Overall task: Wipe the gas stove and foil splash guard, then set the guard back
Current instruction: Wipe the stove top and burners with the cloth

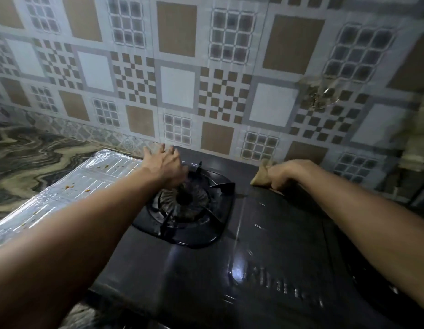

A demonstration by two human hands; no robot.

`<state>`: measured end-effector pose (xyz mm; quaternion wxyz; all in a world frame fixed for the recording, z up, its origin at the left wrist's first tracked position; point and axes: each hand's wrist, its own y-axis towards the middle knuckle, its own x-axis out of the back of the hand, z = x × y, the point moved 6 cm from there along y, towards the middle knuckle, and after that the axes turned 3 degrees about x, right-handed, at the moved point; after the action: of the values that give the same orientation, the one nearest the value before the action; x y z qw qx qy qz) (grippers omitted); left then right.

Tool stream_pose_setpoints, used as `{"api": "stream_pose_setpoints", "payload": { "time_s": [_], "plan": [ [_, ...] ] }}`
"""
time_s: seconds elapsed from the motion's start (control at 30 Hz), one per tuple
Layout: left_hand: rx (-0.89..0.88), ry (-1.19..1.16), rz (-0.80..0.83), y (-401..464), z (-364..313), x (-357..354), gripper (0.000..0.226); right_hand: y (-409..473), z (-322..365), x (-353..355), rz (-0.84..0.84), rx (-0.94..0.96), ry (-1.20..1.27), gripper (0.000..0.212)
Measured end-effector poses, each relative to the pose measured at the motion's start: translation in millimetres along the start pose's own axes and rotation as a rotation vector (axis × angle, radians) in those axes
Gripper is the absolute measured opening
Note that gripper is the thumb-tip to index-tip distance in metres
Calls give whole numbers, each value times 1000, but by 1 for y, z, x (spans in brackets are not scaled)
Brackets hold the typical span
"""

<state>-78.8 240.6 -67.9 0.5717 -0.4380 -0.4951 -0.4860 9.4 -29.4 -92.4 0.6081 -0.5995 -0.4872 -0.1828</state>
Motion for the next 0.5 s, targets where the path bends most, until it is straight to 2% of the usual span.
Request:
{"api": "stream_pose_setpoints", "payload": {
  "time_s": [0.03, 0.07, 0.2, 0.27, 0.37, 0.43, 0.5],
  "plan": [
    [-31, -47, -12, 0, -16, 5, 71, -11, -15, -6, 44, -58, 6, 39],
    [-73, -88, -19, -1, -32, 8, 71, -16, -27, -10, 54, -95, 43, 46],
    [-244, -207, 10, 1, -98, 6, 61, -12, -29, -30, -96, -31, 384, 72],
    [-293, -229, 42, 8, -124, 0, 55, -11, -21, -43, -139, -34, 321, 82],
    [-297, -218, 86, 16, -147, -12, 57, -21, -29, -51, -223, -21, 287, 77],
    [-279, -201, 104, 18, -154, -19, 62, -28, -57, -64, -204, -49, 287, 75],
    [-275, -186, 98, 20, -158, -21, 63, -36, -96, -79, -156, -151, 315, 83]
  ]
}}
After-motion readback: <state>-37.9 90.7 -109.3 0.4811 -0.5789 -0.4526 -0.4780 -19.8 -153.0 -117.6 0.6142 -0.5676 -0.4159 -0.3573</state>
